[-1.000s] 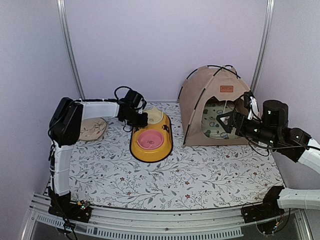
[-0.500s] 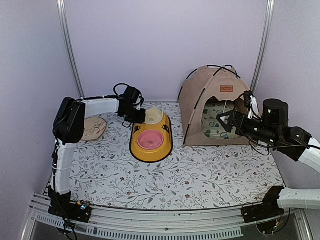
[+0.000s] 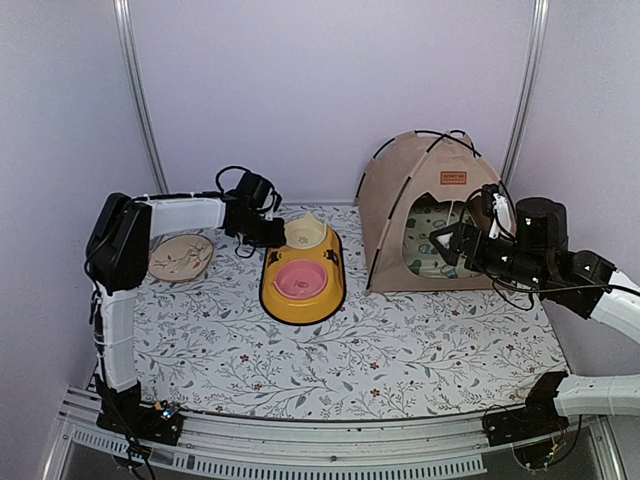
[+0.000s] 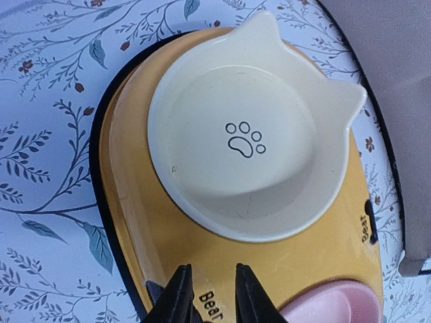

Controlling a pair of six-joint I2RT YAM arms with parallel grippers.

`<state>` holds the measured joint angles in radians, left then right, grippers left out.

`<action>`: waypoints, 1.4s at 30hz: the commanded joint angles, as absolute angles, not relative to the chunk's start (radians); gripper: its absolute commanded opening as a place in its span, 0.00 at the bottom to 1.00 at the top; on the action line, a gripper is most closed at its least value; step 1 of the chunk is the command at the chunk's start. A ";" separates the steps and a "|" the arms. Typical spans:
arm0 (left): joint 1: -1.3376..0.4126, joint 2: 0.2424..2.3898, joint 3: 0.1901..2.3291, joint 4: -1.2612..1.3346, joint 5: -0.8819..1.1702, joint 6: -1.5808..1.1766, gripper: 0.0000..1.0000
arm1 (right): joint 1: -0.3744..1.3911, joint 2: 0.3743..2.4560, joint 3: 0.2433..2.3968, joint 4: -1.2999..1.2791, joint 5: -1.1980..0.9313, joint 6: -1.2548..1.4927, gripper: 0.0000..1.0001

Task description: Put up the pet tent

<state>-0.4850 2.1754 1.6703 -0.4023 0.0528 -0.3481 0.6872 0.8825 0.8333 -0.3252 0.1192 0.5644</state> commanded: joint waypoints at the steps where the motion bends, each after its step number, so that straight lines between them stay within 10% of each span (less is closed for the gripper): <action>1: -0.491 1.962 1.547 -0.280 0.053 -0.346 0.27 | 0.687 0.894 0.854 -0.315 0.198 0.557 0.99; 5: -0.489 1.778 1.367 -0.190 0.033 -0.344 0.33 | 0.686 0.890 0.830 -0.300 0.312 0.543 0.99; 18: -0.451 1.268 0.869 -0.024 -0.032 -0.379 0.98 | 0.494 0.775 0.400 0.272 0.411 0.292 0.99; 42: -0.207 1.034 0.518 0.035 -0.177 -0.376 0.99 | 0.104 1.291 0.270 0.985 0.194 0.021 0.99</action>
<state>-0.2440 1.0142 0.5663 -0.0463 -0.1627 -0.4595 0.1219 1.2240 0.3241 0.7574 0.2127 0.1013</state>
